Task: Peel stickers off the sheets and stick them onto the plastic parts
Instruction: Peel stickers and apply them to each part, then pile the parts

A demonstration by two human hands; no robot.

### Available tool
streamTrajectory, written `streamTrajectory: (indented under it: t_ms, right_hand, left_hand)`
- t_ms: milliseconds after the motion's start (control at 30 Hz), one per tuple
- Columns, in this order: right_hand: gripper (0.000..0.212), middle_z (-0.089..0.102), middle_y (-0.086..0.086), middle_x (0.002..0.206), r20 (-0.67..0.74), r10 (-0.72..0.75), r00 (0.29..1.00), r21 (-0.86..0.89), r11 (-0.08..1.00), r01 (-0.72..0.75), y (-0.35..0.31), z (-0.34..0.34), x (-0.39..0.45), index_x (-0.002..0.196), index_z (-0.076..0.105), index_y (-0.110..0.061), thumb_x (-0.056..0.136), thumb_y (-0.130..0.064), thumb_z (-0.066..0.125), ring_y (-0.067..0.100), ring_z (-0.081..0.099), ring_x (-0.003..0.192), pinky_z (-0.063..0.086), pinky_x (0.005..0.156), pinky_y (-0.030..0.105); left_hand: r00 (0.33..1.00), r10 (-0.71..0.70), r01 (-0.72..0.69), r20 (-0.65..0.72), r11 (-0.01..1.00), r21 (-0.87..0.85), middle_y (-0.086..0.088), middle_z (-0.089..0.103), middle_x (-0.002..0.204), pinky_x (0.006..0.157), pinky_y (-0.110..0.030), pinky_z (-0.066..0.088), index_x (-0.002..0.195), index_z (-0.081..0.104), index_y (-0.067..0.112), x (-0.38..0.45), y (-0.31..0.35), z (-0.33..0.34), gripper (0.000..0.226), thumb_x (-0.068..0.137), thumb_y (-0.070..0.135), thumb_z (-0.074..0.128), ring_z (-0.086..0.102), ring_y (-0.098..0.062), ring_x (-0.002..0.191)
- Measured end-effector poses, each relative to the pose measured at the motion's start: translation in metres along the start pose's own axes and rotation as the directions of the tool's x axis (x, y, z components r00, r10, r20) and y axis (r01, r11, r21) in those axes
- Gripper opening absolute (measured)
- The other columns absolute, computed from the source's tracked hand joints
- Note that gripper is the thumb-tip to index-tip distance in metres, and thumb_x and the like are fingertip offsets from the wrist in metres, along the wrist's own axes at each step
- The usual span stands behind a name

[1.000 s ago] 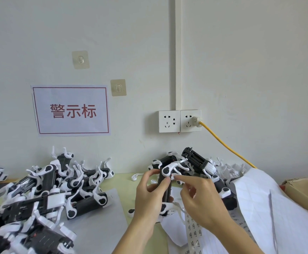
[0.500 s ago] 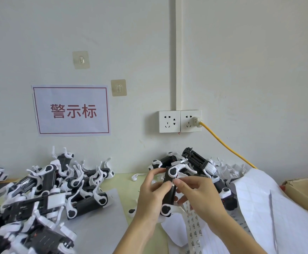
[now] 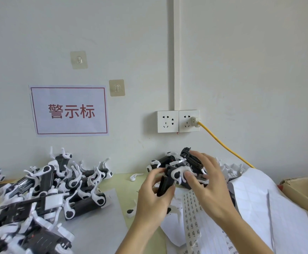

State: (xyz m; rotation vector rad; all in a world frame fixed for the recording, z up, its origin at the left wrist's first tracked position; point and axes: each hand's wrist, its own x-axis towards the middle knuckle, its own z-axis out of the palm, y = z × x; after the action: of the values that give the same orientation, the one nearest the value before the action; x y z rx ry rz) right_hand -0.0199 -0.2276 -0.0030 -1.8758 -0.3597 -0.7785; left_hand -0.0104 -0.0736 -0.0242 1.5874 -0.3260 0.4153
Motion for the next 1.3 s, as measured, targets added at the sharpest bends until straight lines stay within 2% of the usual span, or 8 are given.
streamTrajectory:
  t_ms: [200, 333, 433, 533, 700, 967, 1133, 1300]
  right_hand:
    - [0.049, 0.051, -0.036, 0.131, 0.324, 0.031, 0.946, 0.019, 0.999, -0.040, 0.008, -0.006, -0.001, 0.131, 0.051, -0.059, 0.089, -0.038, 0.066, -0.016, 0.043, 0.125, 0.045, 0.090, 0.011]
    - [0.040, 0.057, -0.024, 0.126, 0.284, 0.086, 0.955, 0.031, 0.995, -0.099, 0.012, -0.001, -0.001, 0.120, 0.061, -0.049, 0.093, -0.021, 0.067, -0.012, 0.046, 0.122, 0.045, 0.097, 0.024]
    - [0.031, 0.056, -0.019, 0.118, 0.266, 0.102, 0.959, 0.091, 0.987, -0.130, 0.007, 0.006, -0.004, 0.108, 0.063, -0.051, 0.089, -0.027, 0.069, -0.017, 0.044, 0.115, 0.042, 0.099, 0.028]
    - [0.029, 0.054, -0.017, 0.116, 0.280, 0.140, 0.950, 0.157, 0.969, -0.190, 0.002, 0.011, -0.007, 0.105, 0.064, -0.052, 0.079, -0.039, 0.063, -0.021, 0.043, 0.112, 0.039, 0.098, 0.025]
    - [0.023, 0.052, -0.011, 0.116, 0.273, 0.212, 0.938, 0.210, 0.939, -0.273, 0.006, 0.010, -0.006, 0.108, 0.068, -0.040, 0.091, -0.025, 0.071, -0.012, 0.048, 0.111, 0.037, 0.092, 0.020]
    - [0.038, 0.055, 0.004, 0.113, 0.260, 0.300, 0.918, 0.237, 0.901, -0.362, 0.009, 0.007, -0.003, 0.108, 0.068, -0.036, 0.072, -0.045, 0.060, 0.018, 0.053, 0.105, 0.037, 0.083, 0.029]
    - [0.035, 0.057, 0.001, 0.113, 0.243, 0.301, 0.922, 0.242, 0.902, -0.358, 0.013, 0.009, -0.003, 0.107, 0.067, -0.041, 0.073, -0.047, 0.059, 0.020, 0.053, 0.111, 0.039, 0.088, 0.033]
    - [0.034, 0.057, 0.009, 0.109, 0.255, 0.302, 0.919, 0.250, 0.897, -0.364, 0.011, 0.010, -0.003, 0.105, 0.067, -0.038, 0.073, -0.046, 0.060, 0.020, 0.057, 0.101, 0.039, 0.081, 0.028]
  left_hand:
    - [0.977, 0.155, -0.175, 0.148, 0.975, 0.134, 0.018, 0.073, 0.100, 0.067, -0.015, 0.050, 0.108, 0.065, 0.056, -0.004, 0.003, 0.001, 0.046, 0.078, 0.021, 0.071, 0.070, -0.006, 0.082]
    - [0.964, 0.190, -0.222, 0.186, 0.960, 0.168, 0.022, 0.072, 0.100, 0.068, -0.013, 0.052, 0.105, 0.062, 0.065, -0.004, 0.000, 0.001, 0.057, 0.081, 0.014, 0.068, 0.070, -0.003, 0.084]
    - [0.969, 0.171, -0.204, 0.177, 0.960, 0.194, 0.018, 0.073, 0.096, 0.065, -0.015, 0.052, 0.106, 0.063, 0.057, -0.003, -0.002, 0.002, 0.036, 0.083, 0.031, 0.068, 0.070, -0.006, 0.081]
    - [0.976, 0.152, -0.186, 0.157, 0.954, 0.233, 0.012, 0.073, 0.088, 0.064, -0.027, 0.055, 0.101, 0.066, 0.048, -0.001, -0.007, 0.001, 0.019, 0.082, 0.050, 0.067, 0.068, -0.009, 0.076]
    - [0.973, 0.114, -0.168, 0.203, 0.948, 0.271, 0.005, 0.072, 0.084, 0.072, -0.048, 0.055, 0.106, 0.068, 0.039, 0.000, -0.006, 0.001, 0.026, 0.084, 0.054, 0.064, 0.065, -0.022, 0.074]
    - [0.976, 0.114, -0.170, 0.183, 0.930, 0.326, 0.027, 0.071, 0.097, 0.077, -0.021, 0.055, 0.109, 0.065, 0.050, 0.001, -0.007, -0.004, 0.041, 0.079, 0.023, 0.060, 0.069, -0.001, 0.088]
    - [0.987, 0.124, -0.151, 0.103, 0.934, 0.322, 0.012, 0.070, 0.076, 0.060, -0.032, 0.054, 0.093, 0.067, 0.038, 0.000, -0.013, 0.001, 0.017, 0.078, 0.046, 0.067, 0.066, -0.011, 0.067]
    - [0.994, 0.081, -0.101, 0.074, 0.941, 0.322, 0.007, 0.069, 0.075, 0.062, -0.035, 0.056, 0.089, 0.067, 0.038, 0.001, -0.013, 0.003, 0.017, 0.072, 0.038, 0.067, 0.065, -0.012, 0.068]
